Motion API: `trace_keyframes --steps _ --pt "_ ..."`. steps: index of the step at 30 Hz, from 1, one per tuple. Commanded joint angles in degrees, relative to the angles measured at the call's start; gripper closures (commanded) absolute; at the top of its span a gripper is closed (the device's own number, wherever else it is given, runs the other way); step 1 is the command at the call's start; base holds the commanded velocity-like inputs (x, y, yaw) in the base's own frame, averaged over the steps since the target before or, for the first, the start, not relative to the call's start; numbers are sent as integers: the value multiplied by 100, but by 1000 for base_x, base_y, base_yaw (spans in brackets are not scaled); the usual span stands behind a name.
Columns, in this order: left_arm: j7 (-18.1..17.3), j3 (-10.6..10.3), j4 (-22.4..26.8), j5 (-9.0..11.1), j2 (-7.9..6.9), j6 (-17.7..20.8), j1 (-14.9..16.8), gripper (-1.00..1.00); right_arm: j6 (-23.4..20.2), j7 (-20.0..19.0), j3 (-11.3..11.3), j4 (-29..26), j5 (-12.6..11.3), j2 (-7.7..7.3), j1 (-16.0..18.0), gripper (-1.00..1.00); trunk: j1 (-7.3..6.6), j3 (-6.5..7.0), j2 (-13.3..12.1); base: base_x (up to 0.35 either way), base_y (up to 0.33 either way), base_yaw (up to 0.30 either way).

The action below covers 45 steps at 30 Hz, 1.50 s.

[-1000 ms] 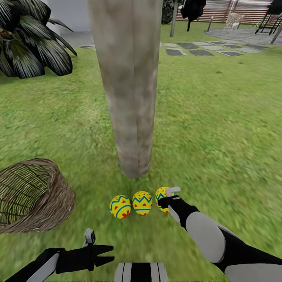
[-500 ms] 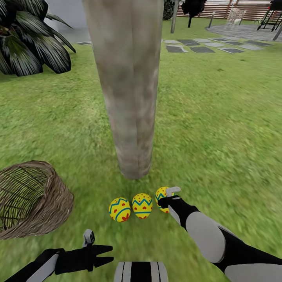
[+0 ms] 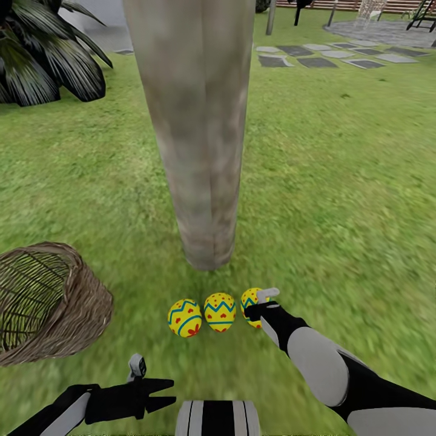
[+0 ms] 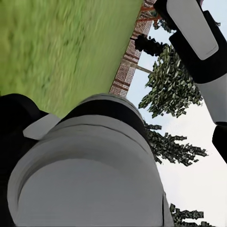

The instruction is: Take the three Easter eggs out of the wicker basket on the lawn in the garden, then place them on the lawn next to a single tree (choose any tree) so that all three eggs are next to the same tree and none are left in the basket.

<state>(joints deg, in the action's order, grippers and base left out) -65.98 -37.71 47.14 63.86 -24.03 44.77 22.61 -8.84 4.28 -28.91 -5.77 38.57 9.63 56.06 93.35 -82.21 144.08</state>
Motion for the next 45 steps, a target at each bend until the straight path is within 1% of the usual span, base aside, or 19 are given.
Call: trace_keyframes --steps 1,14,20,26,31,36,45 --pt "-3 -26 -1 48 -5 42 7 -100 -8 10 -25 -11 28 -1 2 100 1 -26 3 0 0 0" --pt "-3 -26 -3 42 -5 46 7 -100 16 12 -25 -12 28 -4 2 100 35 -314 21 0 0 0" --pt "-8 -24 -13 56 -12 44 7 -100 14 12 -25 -12 28 -5 2 100 35 -314 21 0 0 0" --pt "-3 -19 -19 49 -5 46 7 -100 14 12 -24 -12 28 -5 2 100 35 -314 21 245 0 0" --pt "-9 -19 -17 61 -12 43 7 -100 14 12 -24 -12 28 -1 2 100 35 -314 21 39 0 0" --pt "-9 -24 -4 64 -5 41 7 -100 14 16 -25 -12 28 -4 2 100 48 -425 27 1 0 0" --pt "-11 -24 -13 65 -5 46 7 -100 14 12 -27 -12 19 -4 2 100 48 -425 27 0 0 0"
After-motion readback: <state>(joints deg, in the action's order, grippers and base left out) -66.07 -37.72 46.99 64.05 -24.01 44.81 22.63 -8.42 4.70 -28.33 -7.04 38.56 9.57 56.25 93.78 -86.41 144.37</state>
